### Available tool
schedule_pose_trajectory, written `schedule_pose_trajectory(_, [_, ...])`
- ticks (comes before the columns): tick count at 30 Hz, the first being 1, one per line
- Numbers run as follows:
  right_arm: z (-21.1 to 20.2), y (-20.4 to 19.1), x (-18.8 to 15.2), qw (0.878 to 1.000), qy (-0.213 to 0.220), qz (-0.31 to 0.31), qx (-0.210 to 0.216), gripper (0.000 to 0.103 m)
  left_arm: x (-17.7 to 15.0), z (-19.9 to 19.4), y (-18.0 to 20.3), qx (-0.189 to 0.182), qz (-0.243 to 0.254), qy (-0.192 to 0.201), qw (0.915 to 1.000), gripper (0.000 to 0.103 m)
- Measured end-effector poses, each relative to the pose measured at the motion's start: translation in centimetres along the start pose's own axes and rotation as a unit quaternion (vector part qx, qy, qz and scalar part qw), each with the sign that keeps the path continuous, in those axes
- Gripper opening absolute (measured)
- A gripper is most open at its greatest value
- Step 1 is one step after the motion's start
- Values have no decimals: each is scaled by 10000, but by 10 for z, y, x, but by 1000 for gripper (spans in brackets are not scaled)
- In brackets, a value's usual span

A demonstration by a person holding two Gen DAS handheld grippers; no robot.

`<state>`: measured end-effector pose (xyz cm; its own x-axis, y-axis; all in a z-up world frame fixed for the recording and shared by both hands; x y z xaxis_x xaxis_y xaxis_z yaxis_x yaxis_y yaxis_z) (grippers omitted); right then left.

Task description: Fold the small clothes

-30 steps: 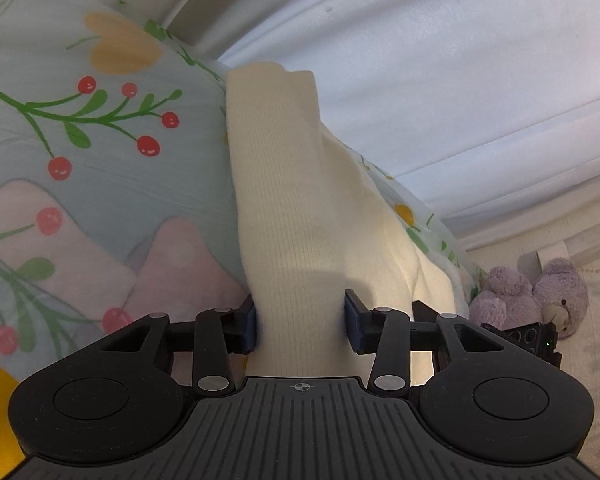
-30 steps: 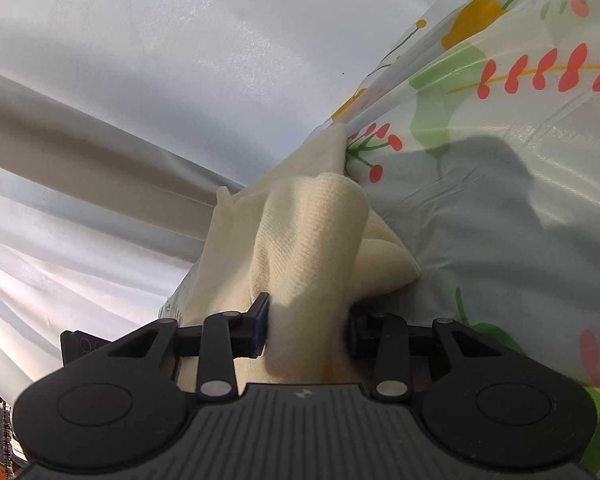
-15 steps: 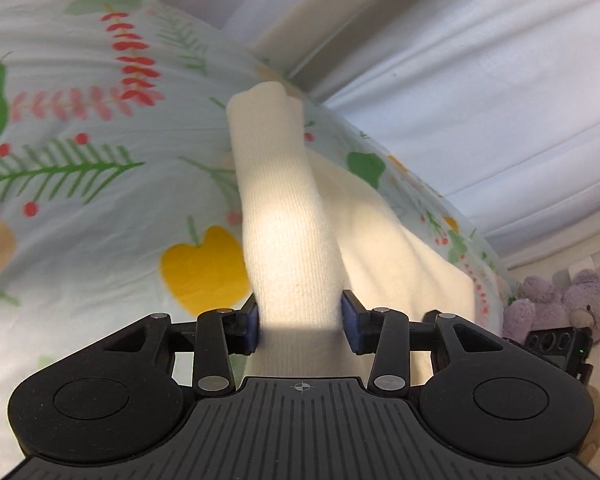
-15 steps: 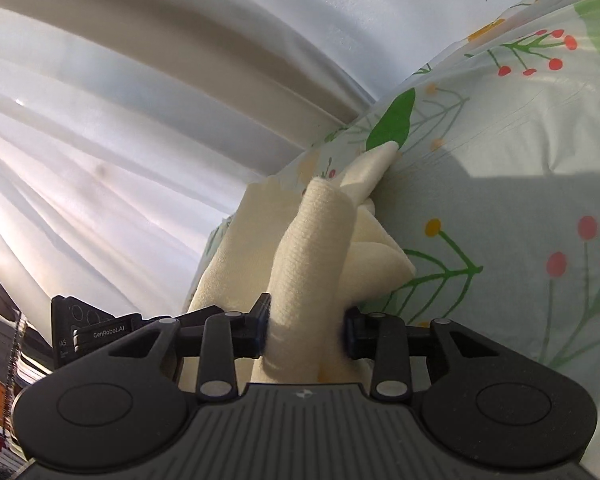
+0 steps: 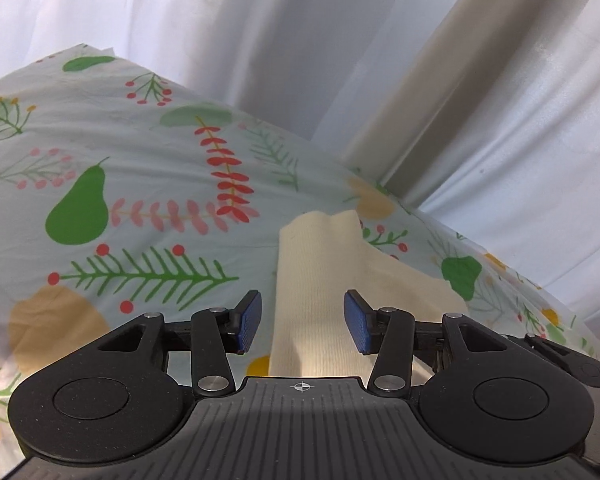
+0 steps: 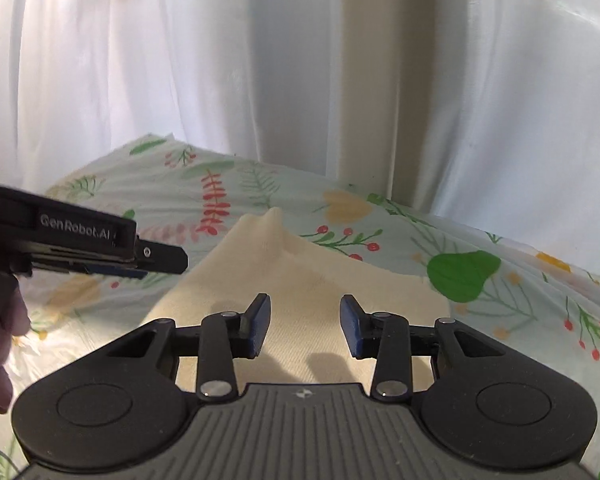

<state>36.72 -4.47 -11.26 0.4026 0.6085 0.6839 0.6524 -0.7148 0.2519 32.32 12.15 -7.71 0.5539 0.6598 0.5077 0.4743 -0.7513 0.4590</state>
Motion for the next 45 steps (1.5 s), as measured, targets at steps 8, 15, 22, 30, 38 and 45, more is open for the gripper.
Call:
schedule_pose_trajectory(8, [0,28,-36,9921,301,958,-754,1,-15,49,18,410,569,37,9975,68])
schedule_pose_trajectory(15, [2,30,-35,9920,262,1011,-711,1,-17,57,20,632,774,146,9949,80])
schedule_pose_trajectory(22, [-7,23,-12,9951,230,798,-545,5,-13,57,28,687,1048,85,9921,76])
schedule_pose_trajectory(30, [23,29,-10,9963,-59,591,-629,5,-7,73,31,936,1336,281,9862,85])
schedule_pose_trajectory(38, [23,47,-22,9917,-30,928,-888,33,1,76,14,804,767,169,9937,98])
schedule_pose_trajectory(45, [-86,43,-79,9728,618,2215,-284,39,-26,-13,-27,-67,417,-42,9991,85])
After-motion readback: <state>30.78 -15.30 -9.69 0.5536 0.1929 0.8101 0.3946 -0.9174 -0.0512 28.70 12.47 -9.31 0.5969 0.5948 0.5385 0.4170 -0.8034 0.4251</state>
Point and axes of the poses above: each gripper's, at about its wrist camera, not at the fingertips, and z roughly the way its jaws point, y to its right, x to its top, the point moved 5 cm from there along z, roughly the way its jaws point, and after that the axes turned 14 degrees about -z, right-handed, at the moved point
